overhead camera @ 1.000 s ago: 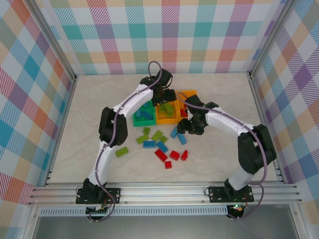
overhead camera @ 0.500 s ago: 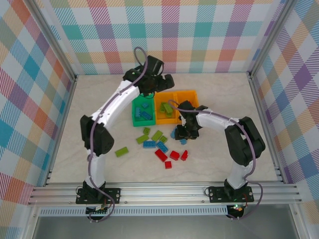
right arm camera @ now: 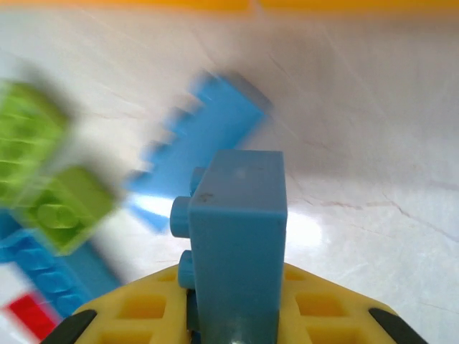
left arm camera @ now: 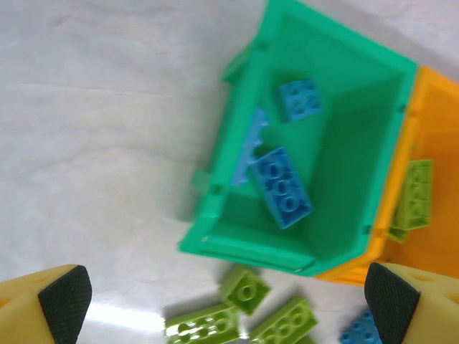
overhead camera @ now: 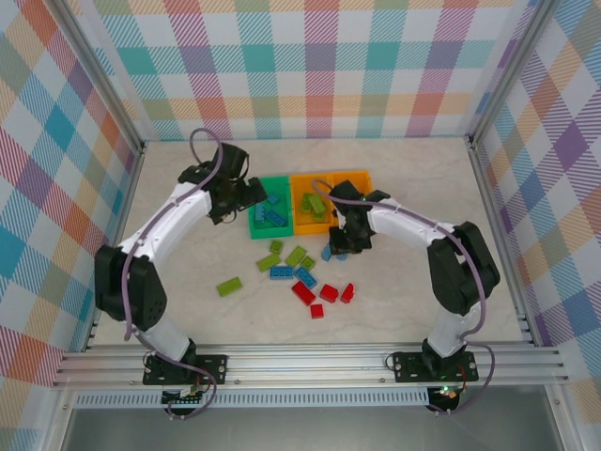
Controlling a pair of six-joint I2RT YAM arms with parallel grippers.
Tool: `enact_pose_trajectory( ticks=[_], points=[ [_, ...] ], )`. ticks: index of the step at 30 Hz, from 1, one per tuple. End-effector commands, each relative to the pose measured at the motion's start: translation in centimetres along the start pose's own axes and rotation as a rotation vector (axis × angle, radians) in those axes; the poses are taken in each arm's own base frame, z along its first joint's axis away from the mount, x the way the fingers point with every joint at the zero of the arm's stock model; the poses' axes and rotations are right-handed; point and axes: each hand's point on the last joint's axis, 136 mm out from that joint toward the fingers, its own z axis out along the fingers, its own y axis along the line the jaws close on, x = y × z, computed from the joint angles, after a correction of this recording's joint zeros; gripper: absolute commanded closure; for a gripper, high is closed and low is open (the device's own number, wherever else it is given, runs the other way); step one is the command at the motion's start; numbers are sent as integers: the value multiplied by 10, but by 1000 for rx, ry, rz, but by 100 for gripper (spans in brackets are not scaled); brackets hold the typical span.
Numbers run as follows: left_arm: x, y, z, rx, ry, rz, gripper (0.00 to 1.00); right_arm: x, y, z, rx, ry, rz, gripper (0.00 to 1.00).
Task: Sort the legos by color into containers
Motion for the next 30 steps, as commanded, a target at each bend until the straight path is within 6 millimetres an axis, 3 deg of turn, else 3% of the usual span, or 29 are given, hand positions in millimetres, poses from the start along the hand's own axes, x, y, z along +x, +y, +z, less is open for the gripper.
enact_pose_trajectory(
  ticks=[1, 6, 10, 21, 28, 30],
  points=[
    [6, 27, -12, -12, -21, -14, 0, -33, 47, -55, -147, -138, -35, 84],
    [40, 64, 1, -45, 60, -56, 0, -66, 103, -69, -262, -146, -93, 83],
    [66, 82, 9, -61, 116, -35, 0, -90, 130, -58, -259, -107, -86, 82],
    [109, 85, 4, 53, 160, 61, 0, -125, 149, -5, -237, 2, 59, 77],
    [143, 86, 6, 69, 221, 50, 0, -123, 144, 21, -217, 45, 108, 62],
    [146, 89, 7, 63, 221, 46, 0, -123, 147, 21, -229, 46, 111, 49]
  ],
)
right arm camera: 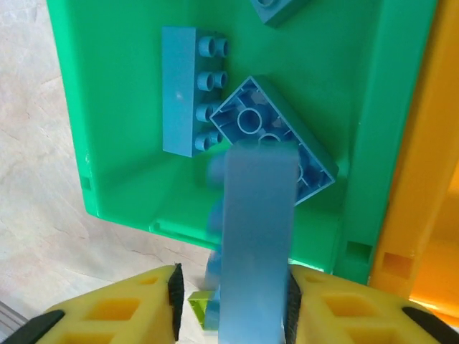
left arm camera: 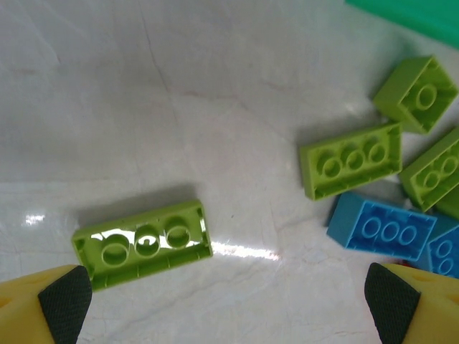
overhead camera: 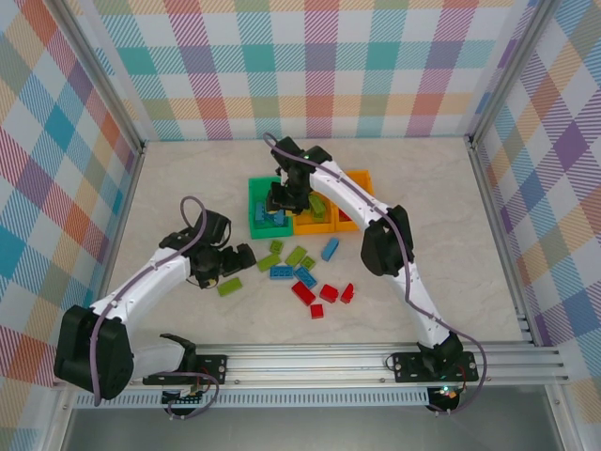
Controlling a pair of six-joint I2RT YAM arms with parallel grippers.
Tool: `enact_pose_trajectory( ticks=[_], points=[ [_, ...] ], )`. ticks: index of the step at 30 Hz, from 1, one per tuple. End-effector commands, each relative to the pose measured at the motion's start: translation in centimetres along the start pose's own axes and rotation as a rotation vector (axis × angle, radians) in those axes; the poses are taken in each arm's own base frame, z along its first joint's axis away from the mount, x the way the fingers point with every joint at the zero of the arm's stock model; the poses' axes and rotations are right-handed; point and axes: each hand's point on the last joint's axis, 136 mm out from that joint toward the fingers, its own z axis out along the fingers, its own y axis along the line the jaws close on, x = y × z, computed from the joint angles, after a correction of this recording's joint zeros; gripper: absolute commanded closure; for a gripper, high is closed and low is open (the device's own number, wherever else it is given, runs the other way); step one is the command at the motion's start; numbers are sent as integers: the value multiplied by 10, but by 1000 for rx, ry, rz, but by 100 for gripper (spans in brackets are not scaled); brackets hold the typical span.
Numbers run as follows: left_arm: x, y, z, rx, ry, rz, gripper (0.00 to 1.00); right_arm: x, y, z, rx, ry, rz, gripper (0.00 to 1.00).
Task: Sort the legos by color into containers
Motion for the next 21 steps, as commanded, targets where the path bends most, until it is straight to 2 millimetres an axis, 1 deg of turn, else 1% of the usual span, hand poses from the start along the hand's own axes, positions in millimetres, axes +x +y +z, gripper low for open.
enact_pose_trajectory(
  ticks=[1, 4, 6, 8, 9, 11, 12, 14, 15, 17, 19, 21],
  points=[
    [6, -1, -3, 20, -5, -11, 0, 0, 8, -4, -37, 11, 27, 45],
    [9, 0, -4, 15, -1, -1, 0, -2, 19, -17, -67, -18, -12, 33],
    [8, -2, -5, 21, -4, 6, 0, -1, 28, -31, -79, -43, -58, 28],
    [8, -3, -4, 24, -3, 9, 0, 6, 36, -47, -77, -70, -136, 25],
    [8, -3, -3, 24, -2, 9, 0, 12, 37, -55, -58, -86, -184, 23],
    [9, -4, 0, 28, 2, 9, 0, 29, 26, -65, 17, -103, -253, 21],
    [10, -5, 1, 31, 5, 8, 0, 38, 17, -70, 57, -117, -281, 20],
    [10, -7, 3, 39, 9, 6, 0, 61, -12, -75, 118, -123, -276, 18],
    [11, -7, 4, 38, 13, 9, 0, 73, -30, -77, 156, -131, -245, 18],
    [11, -8, 4, 40, 14, 14, 0, 100, -71, -83, 225, -127, -124, 18],
    [11, -8, 5, 40, 15, 21, 0, 131, -116, -86, 289, -73, 85, 22],
    [10, -11, 6, 47, 17, 30, 0, 158, -140, -85, 315, -33, 217, 23]
  ],
)
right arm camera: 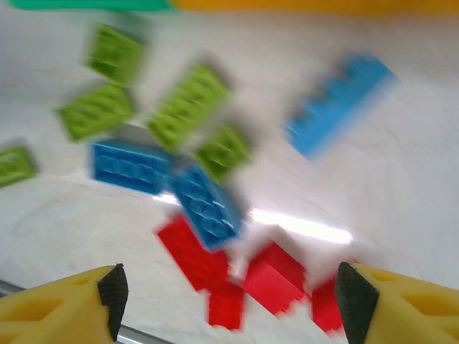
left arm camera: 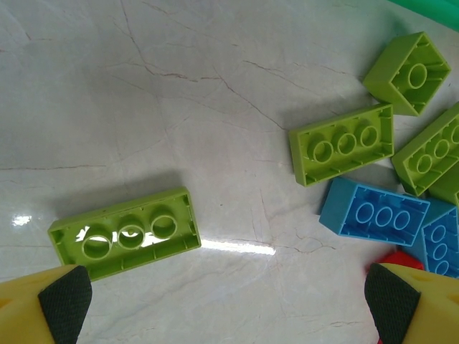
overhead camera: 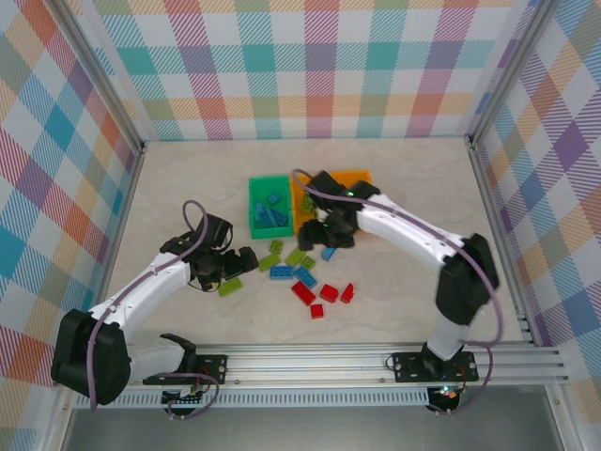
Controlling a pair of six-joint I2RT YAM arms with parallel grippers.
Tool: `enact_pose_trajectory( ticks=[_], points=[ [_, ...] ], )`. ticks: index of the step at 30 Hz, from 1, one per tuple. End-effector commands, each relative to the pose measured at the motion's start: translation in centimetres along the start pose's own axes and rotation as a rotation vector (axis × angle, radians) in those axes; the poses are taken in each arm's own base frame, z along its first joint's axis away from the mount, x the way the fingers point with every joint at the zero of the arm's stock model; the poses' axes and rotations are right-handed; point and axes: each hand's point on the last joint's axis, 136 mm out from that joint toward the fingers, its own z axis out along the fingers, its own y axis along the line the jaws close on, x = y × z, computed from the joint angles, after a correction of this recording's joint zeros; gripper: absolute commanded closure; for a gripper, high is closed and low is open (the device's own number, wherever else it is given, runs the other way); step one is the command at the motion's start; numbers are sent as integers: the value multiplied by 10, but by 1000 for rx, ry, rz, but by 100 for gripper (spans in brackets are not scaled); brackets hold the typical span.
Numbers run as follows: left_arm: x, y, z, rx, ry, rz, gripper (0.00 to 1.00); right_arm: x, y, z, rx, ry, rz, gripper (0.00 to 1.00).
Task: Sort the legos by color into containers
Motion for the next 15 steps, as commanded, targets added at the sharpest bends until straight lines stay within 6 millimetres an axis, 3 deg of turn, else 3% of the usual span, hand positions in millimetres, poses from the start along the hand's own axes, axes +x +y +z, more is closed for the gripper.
enact_pose_trajectory(
  ticks=[1, 6, 15],
  points=[
    [3, -6, 4, 14, 16, 21, 0, 31, -48, 19, 112, 53, 266, 23],
    [0, -16, 6, 23, 34, 62, 0, 64, -63, 31, 132, 118, 415, 24],
    [-1, -31, 11, 44, 42, 104, 0, 91, -70, 61, 123, 203, 556, 29]
  ],
)
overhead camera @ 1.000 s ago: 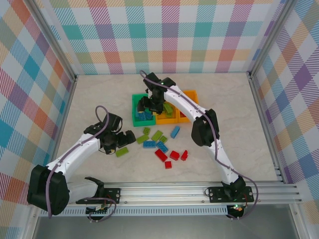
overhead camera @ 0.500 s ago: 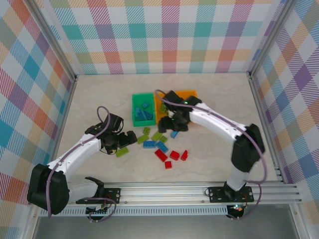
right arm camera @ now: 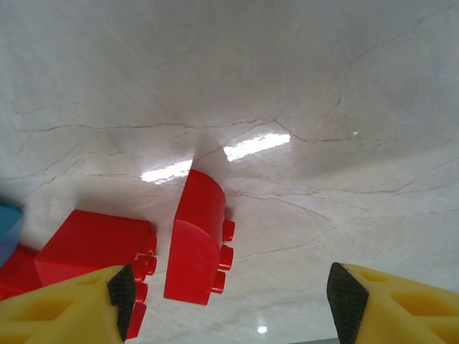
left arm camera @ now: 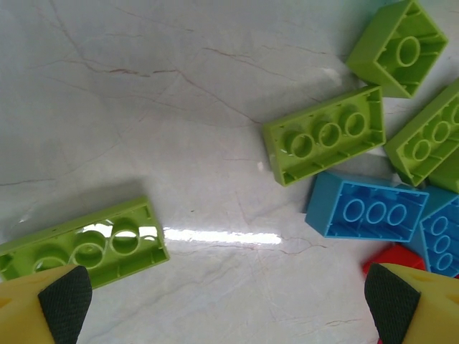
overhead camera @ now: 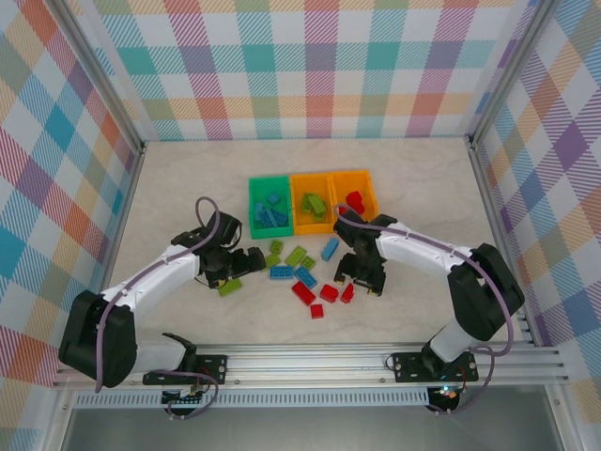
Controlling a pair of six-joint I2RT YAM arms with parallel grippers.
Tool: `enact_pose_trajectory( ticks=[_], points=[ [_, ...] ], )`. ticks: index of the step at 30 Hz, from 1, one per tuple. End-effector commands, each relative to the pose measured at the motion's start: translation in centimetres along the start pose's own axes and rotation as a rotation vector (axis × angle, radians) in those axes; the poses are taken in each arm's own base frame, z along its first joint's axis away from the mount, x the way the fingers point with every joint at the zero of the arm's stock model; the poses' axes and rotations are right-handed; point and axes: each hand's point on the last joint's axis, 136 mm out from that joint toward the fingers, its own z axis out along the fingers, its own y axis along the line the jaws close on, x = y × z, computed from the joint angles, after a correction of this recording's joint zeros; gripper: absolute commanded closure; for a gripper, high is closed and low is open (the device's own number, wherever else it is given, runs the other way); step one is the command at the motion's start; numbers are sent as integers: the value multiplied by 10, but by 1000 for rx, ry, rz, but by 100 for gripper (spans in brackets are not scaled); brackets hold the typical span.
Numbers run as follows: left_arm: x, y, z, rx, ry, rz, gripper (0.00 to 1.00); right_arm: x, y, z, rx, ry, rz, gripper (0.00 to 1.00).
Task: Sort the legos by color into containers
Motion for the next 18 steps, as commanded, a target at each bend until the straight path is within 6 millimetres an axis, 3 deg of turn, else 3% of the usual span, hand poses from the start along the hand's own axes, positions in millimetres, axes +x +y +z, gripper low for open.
enact_pose_trajectory(
  ticks=[1, 12, 18],
  points=[
    [-6, -16, -4, 36, -14, 41, 0, 6, 8, 9, -43, 39, 95, 30],
    [-3, -16, -3, 27, -14, 57, 0, 10, 15, 29, -50, 96, 165, 38],
    [-4, -15, -3, 22, -16, 58, 0, 13, 6, 37, -16, 105, 188, 53]
  ],
)
